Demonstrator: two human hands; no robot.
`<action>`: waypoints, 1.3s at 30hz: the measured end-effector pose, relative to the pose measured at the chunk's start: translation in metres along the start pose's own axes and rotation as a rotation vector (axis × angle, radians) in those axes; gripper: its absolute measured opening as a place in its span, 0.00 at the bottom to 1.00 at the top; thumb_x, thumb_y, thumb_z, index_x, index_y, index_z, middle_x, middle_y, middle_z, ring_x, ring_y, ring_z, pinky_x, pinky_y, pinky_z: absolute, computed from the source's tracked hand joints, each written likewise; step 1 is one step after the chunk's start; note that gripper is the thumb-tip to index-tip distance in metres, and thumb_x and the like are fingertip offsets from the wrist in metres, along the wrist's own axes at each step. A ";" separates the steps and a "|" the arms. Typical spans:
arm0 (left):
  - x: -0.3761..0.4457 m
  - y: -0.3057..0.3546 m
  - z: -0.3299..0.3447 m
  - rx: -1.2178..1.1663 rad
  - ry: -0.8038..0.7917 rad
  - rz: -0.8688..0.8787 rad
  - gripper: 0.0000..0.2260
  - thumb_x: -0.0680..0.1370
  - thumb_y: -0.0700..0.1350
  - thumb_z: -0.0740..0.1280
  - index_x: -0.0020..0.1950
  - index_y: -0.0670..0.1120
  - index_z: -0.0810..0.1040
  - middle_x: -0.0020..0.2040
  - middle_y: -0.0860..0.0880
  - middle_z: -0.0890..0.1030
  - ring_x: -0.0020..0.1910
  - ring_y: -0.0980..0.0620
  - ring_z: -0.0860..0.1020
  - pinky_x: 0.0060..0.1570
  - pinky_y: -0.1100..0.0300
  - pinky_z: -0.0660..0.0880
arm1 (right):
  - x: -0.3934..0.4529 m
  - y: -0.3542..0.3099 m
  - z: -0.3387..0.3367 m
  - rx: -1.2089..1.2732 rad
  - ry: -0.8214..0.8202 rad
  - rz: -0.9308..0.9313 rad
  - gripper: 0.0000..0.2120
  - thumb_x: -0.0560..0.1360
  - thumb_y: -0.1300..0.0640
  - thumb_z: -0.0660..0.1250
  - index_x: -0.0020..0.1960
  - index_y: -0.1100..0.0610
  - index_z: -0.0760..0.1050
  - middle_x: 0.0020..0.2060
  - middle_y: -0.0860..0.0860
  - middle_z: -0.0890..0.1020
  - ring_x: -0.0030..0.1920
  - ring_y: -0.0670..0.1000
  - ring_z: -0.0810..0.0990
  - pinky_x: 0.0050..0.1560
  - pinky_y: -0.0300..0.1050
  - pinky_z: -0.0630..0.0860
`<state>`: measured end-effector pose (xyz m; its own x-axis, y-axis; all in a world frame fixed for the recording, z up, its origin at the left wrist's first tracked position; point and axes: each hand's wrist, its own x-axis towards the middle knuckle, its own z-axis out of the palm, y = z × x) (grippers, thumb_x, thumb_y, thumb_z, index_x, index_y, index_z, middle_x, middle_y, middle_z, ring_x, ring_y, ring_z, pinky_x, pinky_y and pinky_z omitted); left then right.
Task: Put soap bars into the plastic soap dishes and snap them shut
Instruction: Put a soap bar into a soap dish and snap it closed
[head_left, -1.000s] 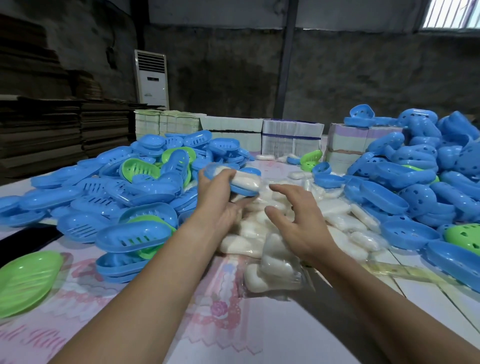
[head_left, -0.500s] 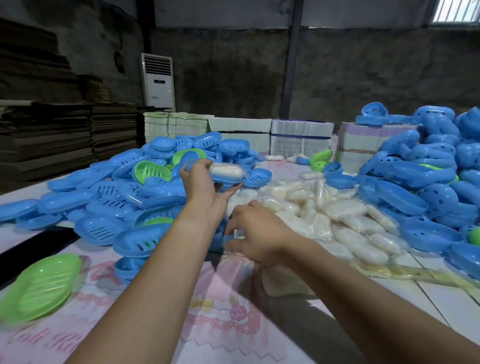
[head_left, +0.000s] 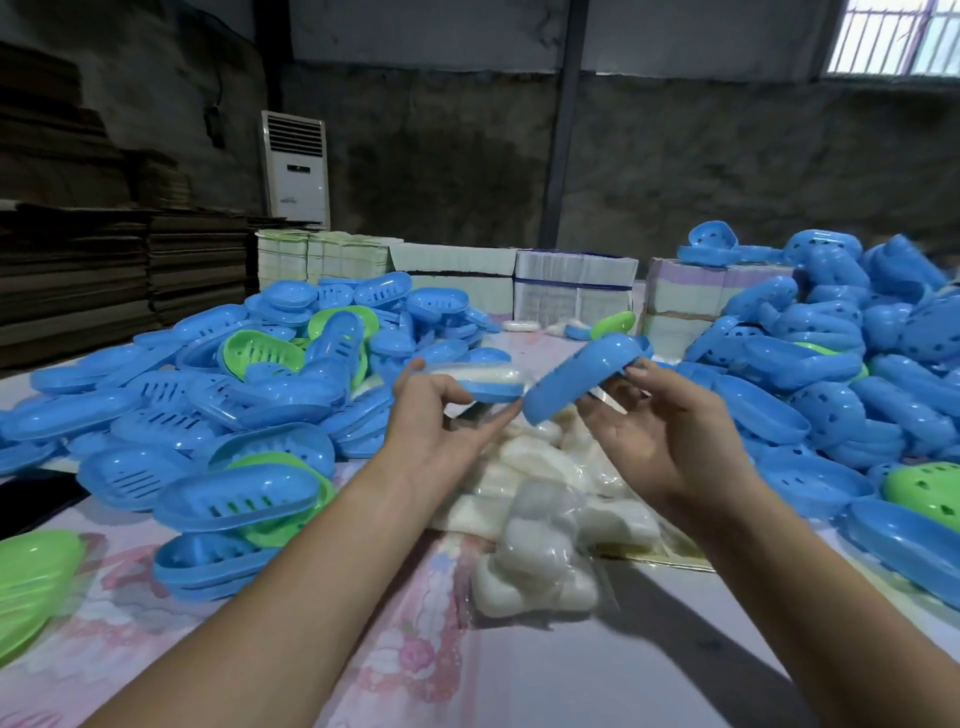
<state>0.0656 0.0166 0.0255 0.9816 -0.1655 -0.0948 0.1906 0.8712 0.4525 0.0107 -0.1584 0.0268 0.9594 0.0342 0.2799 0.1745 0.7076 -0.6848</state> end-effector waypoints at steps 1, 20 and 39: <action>0.000 -0.006 -0.001 0.003 -0.003 -0.027 0.34 0.71 0.25 0.48 0.66 0.54 0.71 0.67 0.35 0.71 0.59 0.29 0.76 0.45 0.32 0.77 | 0.000 -0.002 0.000 0.074 0.012 -0.010 0.11 0.69 0.65 0.65 0.51 0.59 0.76 0.44 0.55 0.81 0.47 0.54 0.83 0.57 0.49 0.80; -0.001 -0.016 -0.010 0.091 -0.043 -0.010 0.32 0.69 0.25 0.49 0.60 0.54 0.74 0.62 0.37 0.73 0.57 0.30 0.78 0.42 0.36 0.82 | -0.008 -0.006 -0.005 -1.232 0.026 -0.339 0.27 0.69 0.76 0.66 0.50 0.44 0.81 0.44 0.47 0.82 0.31 0.43 0.76 0.35 0.36 0.75; -0.014 -0.035 -0.002 0.305 -0.260 -0.065 0.34 0.69 0.20 0.49 0.57 0.53 0.77 0.54 0.42 0.78 0.54 0.38 0.77 0.40 0.35 0.82 | 0.003 -0.006 -0.005 -0.246 0.273 -0.196 0.26 0.72 0.74 0.55 0.57 0.50 0.80 0.47 0.53 0.79 0.46 0.53 0.78 0.46 0.46 0.76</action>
<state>0.0450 -0.0108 0.0089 0.9293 -0.3609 0.0780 0.2071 0.6845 0.6990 0.0133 -0.1660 0.0283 0.9206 -0.2960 0.2546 0.3753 0.4914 -0.7859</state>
